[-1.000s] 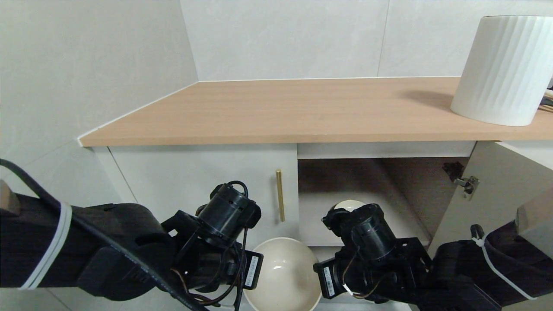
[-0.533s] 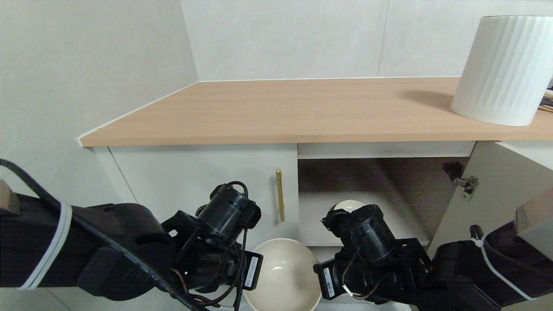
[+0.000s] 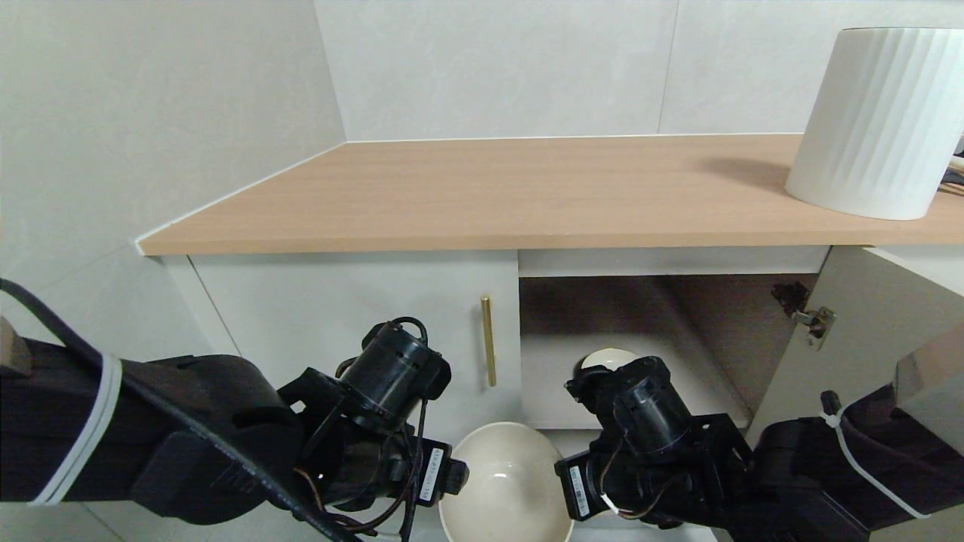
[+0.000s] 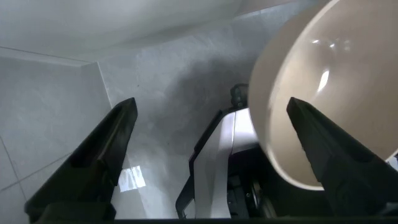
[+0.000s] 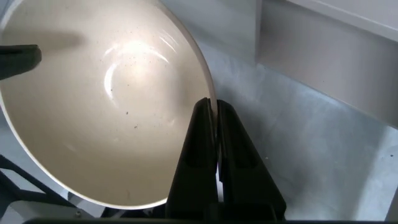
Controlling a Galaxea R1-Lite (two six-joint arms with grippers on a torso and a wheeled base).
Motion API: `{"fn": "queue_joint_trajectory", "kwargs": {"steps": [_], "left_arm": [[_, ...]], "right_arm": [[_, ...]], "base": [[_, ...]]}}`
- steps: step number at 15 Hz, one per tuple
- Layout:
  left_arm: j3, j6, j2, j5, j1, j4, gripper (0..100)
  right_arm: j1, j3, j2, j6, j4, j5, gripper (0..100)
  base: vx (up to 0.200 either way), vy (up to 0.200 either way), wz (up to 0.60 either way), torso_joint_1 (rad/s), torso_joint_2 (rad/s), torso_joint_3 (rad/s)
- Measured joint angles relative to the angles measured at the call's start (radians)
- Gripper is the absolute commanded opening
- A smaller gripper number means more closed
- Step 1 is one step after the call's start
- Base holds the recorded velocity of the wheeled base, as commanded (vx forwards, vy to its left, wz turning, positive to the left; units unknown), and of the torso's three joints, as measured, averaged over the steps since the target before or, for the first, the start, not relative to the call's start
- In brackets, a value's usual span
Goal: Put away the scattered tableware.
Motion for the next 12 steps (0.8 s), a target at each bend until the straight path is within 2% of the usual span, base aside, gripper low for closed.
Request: {"fn": "queue_joint_trajectory", "kwargs": {"steps": [5,7,10,12], "left_arm": [[-0.001,-0.001,0.0,-0.003,0.0,-0.002,100],[-0.001,-0.001,-0.001,-0.003,0.0,-0.002,100],[0.0,-0.002,-0.005,-0.004,0.0,-0.002,100],[0.0,-0.001,-0.007,-0.004,0.0,-0.002,100]], "right_arm": [[-0.012,-0.003,0.019,-0.031,0.054,0.001,0],[-0.029,-0.001,0.024,-0.072,0.096,-0.034,0],[-0.081,-0.003,0.035,-0.076,0.115,-0.096,0],[-0.155,-0.013,0.048,-0.076,0.113,-0.109,0]], "base": [[0.0,0.0,0.0,0.0,0.0,0.0],[0.0,0.0,0.0,0.0,0.0,0.0],[0.0,0.0,0.0,0.0,0.0,0.0],[0.0,0.0,0.0,0.0,0.0,0.0]]}}
